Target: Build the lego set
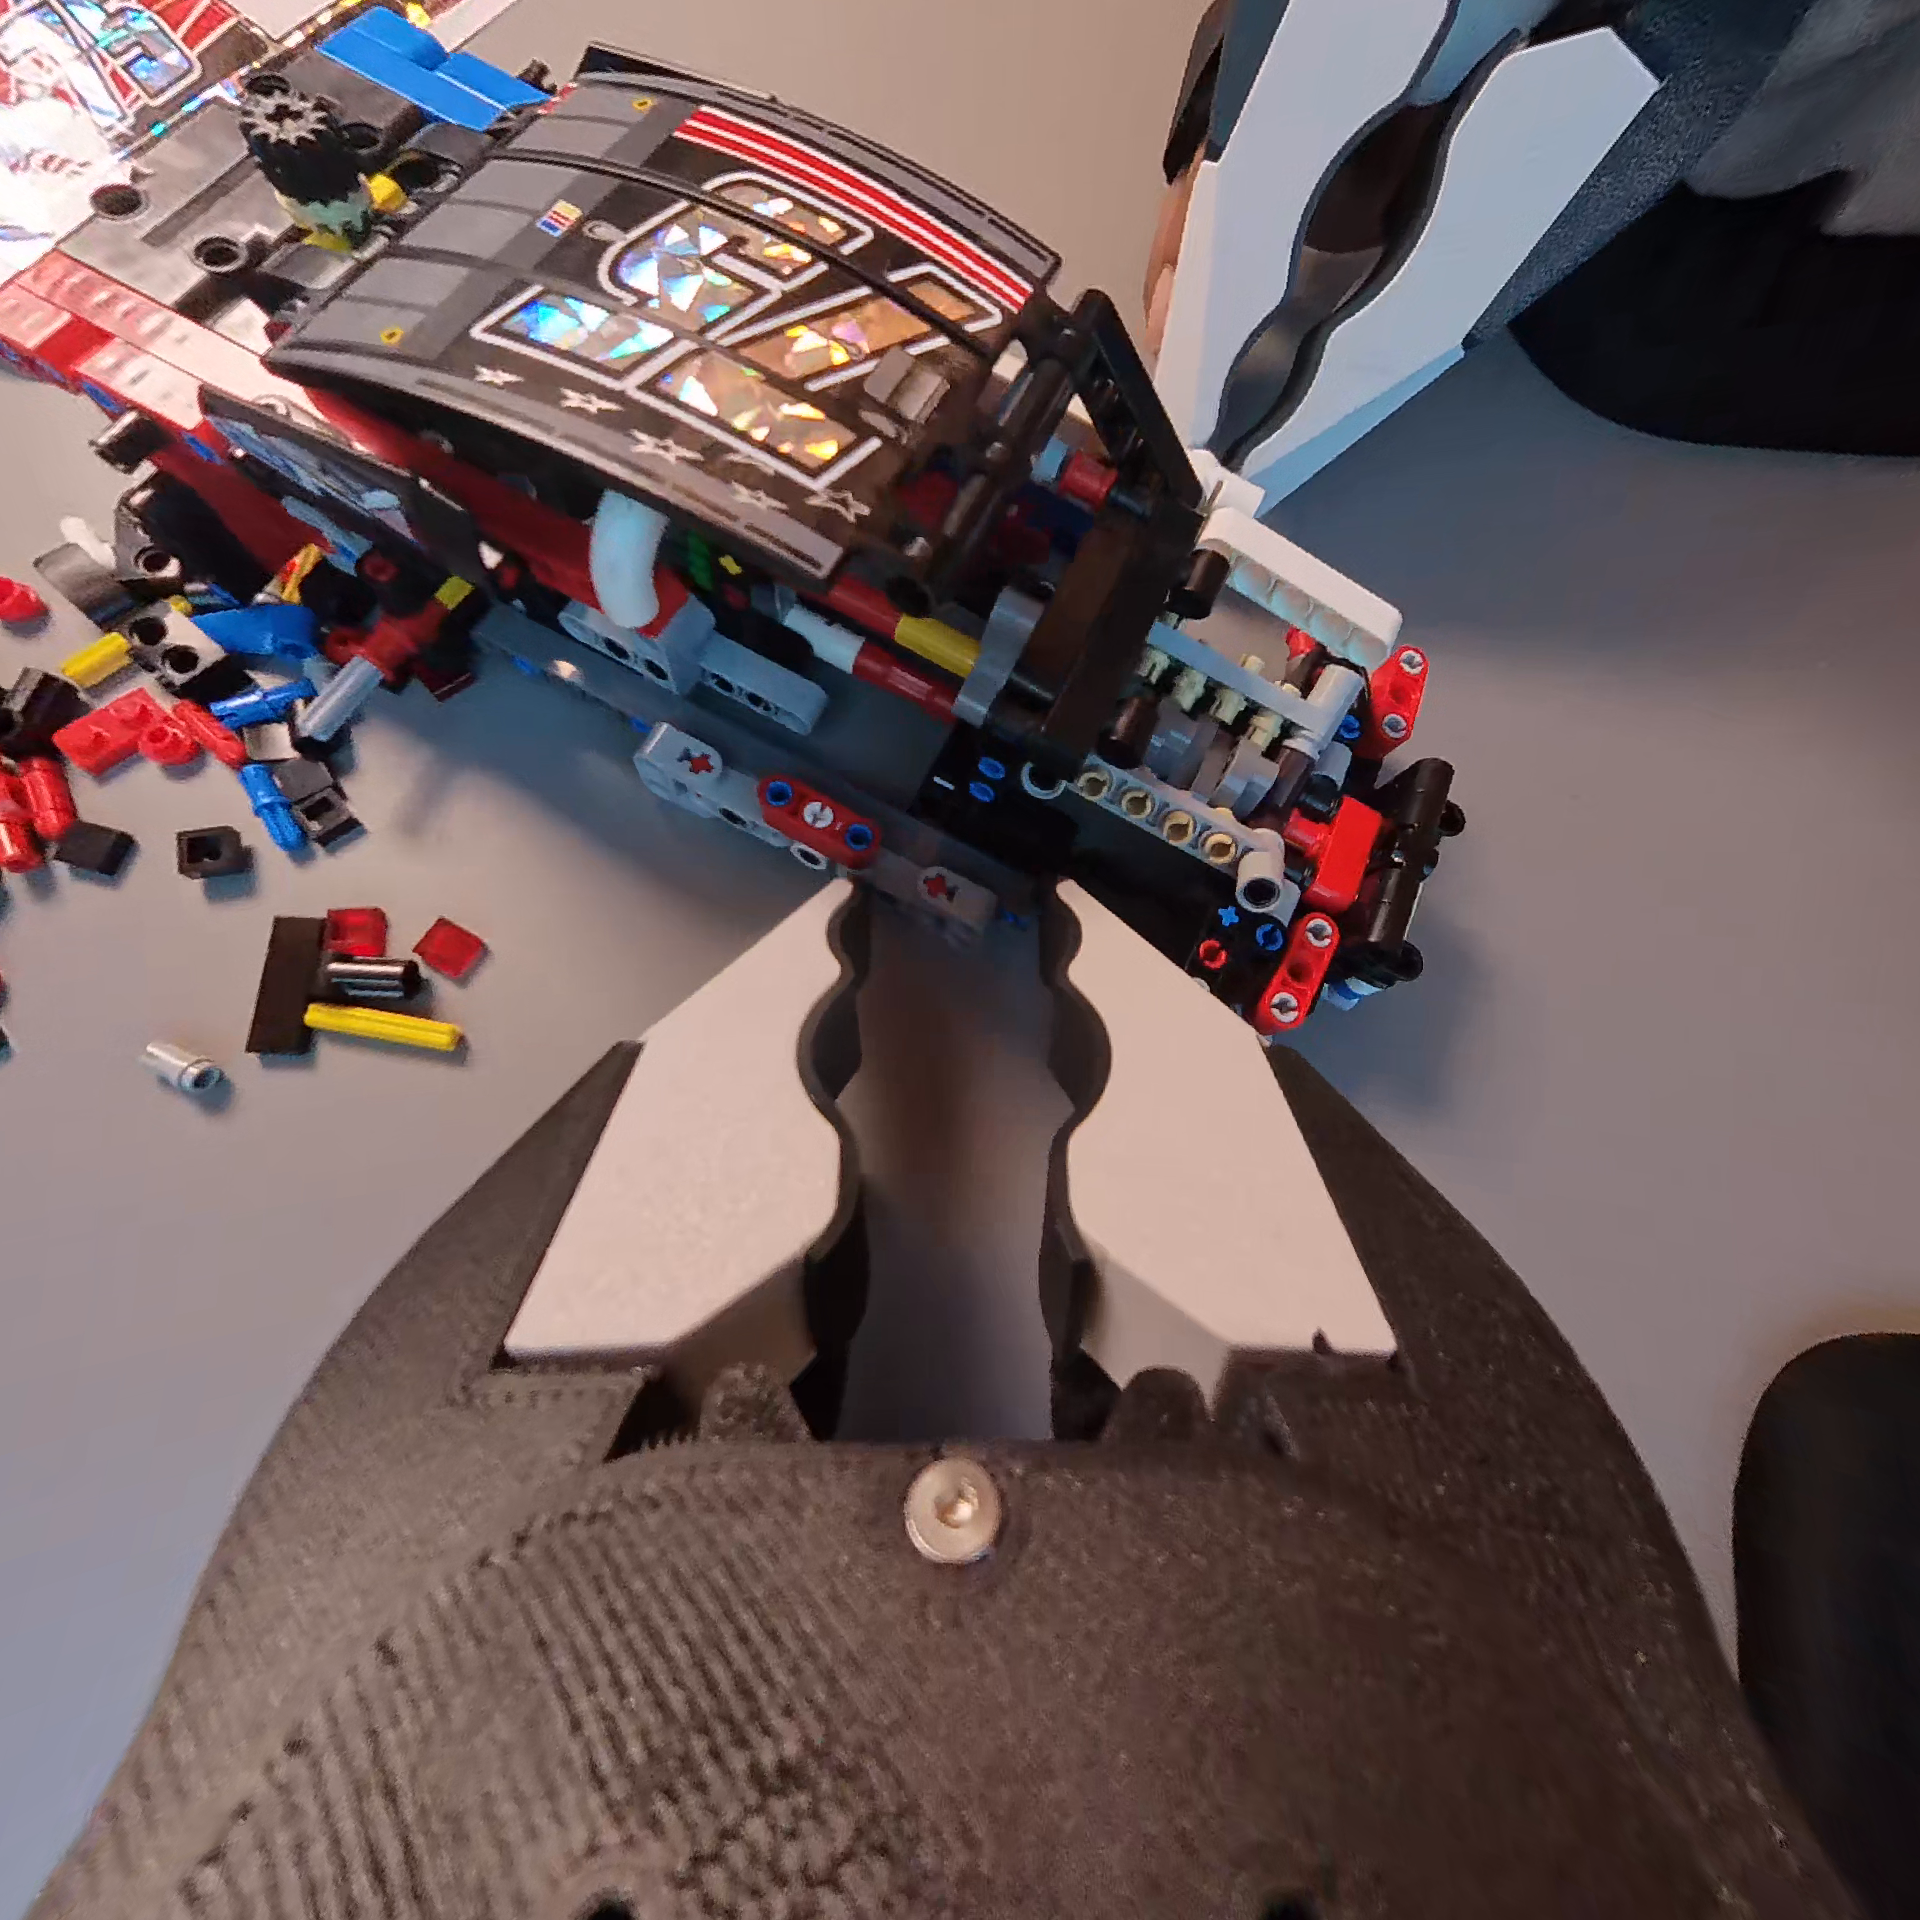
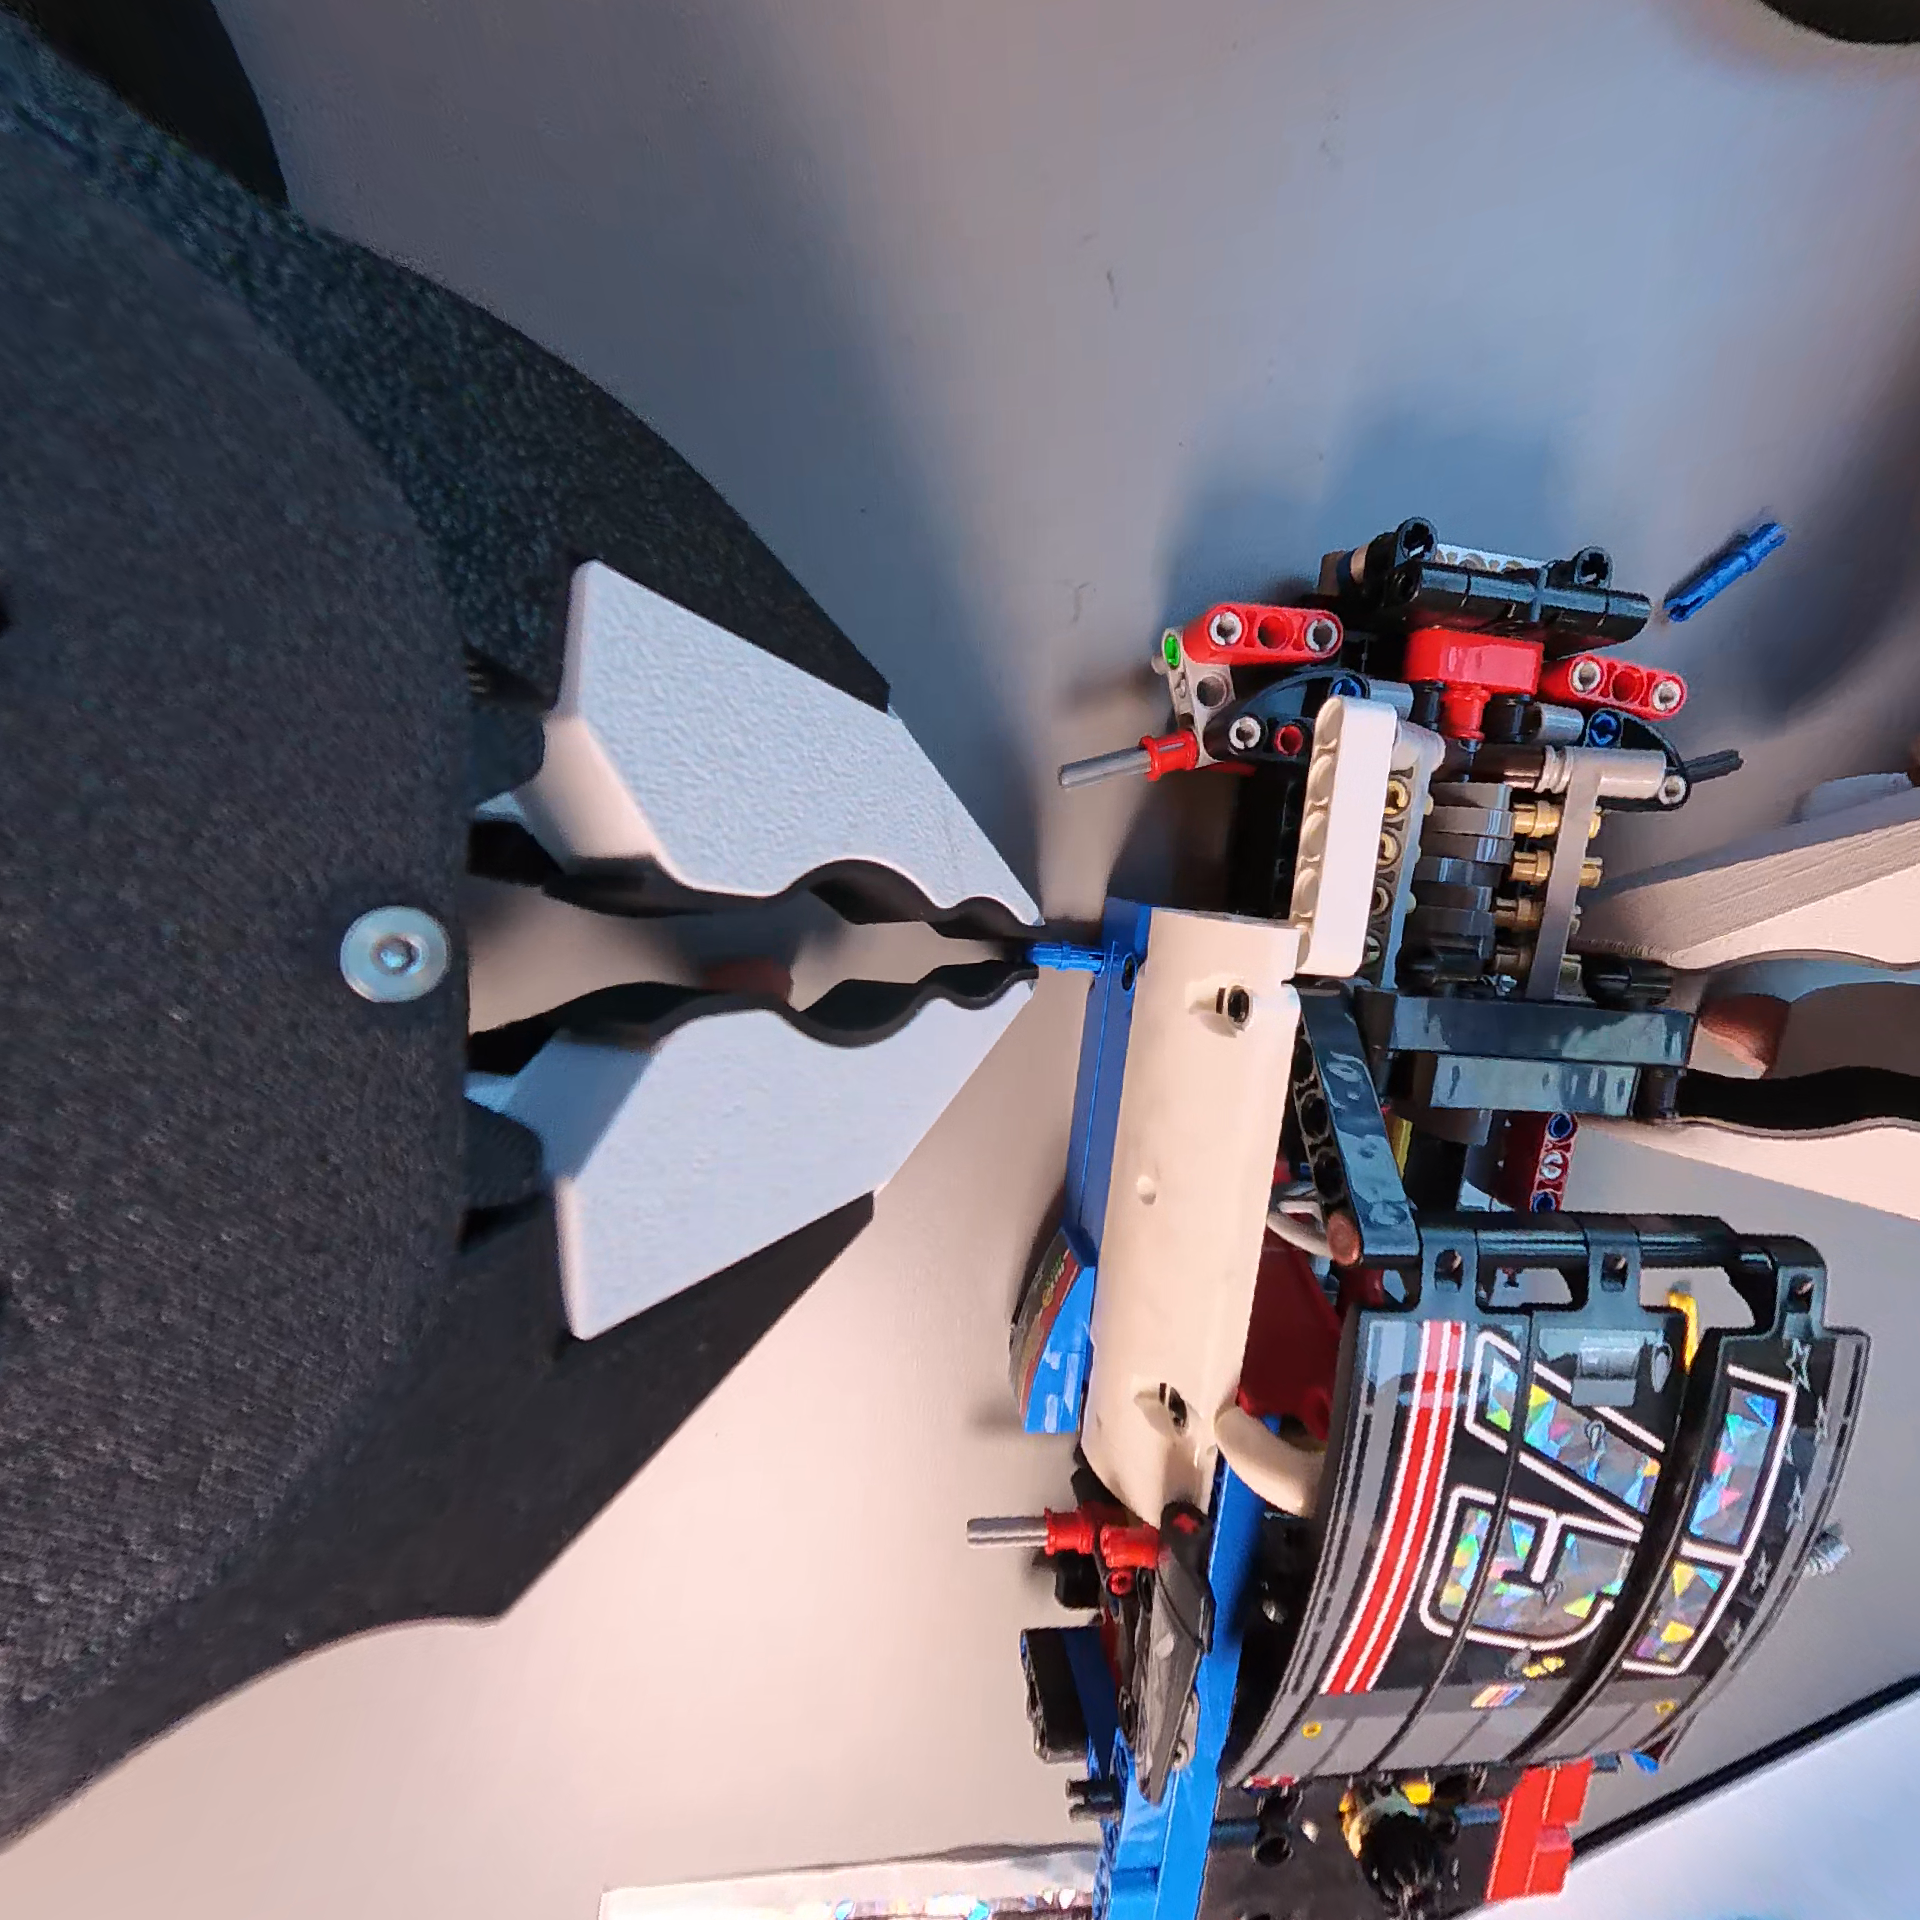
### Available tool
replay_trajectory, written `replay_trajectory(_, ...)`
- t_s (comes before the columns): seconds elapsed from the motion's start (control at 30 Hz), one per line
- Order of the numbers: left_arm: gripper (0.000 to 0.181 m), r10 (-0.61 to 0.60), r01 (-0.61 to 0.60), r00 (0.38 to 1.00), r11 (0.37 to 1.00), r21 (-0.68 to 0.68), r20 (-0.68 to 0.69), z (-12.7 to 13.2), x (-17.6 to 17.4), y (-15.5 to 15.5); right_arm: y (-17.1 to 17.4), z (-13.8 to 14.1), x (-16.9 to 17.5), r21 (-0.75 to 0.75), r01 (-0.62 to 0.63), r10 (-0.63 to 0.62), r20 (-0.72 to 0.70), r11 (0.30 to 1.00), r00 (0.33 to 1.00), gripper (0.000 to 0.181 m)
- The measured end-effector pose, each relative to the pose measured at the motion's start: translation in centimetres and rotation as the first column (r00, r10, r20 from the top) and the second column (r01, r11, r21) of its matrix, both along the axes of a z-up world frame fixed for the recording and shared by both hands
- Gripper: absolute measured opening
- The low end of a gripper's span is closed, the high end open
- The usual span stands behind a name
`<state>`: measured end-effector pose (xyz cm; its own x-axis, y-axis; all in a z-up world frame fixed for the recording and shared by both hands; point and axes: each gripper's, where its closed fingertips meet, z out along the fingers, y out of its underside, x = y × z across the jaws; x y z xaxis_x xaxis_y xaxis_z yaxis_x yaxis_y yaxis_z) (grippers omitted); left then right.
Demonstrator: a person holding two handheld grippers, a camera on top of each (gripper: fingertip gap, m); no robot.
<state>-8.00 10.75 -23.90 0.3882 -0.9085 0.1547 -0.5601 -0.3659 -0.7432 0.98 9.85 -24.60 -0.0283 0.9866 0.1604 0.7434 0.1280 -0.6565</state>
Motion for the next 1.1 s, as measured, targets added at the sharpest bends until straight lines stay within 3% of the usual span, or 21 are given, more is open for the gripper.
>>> replay_trajectory(0.87, 0.030, 0.004, -0.002, 1.000, 0.999, 0.050, -0.027, -0.1, 0.3, -0.2, 0.1, 0.4, -1.0, -0.007, -0.073, 0.073, -0.019, 0.997, 0.997, 0.000)
replay_trajectory(1.1, 0.030, 0.025, -0.025, 1.000, 0.999, 0.035, 0.008, 0.0, 0.4, 0.0, 0.2, 0.7, -0.6, -0.030, -0.045, 0.043, -0.067, 0.999, 0.997, 0.011)
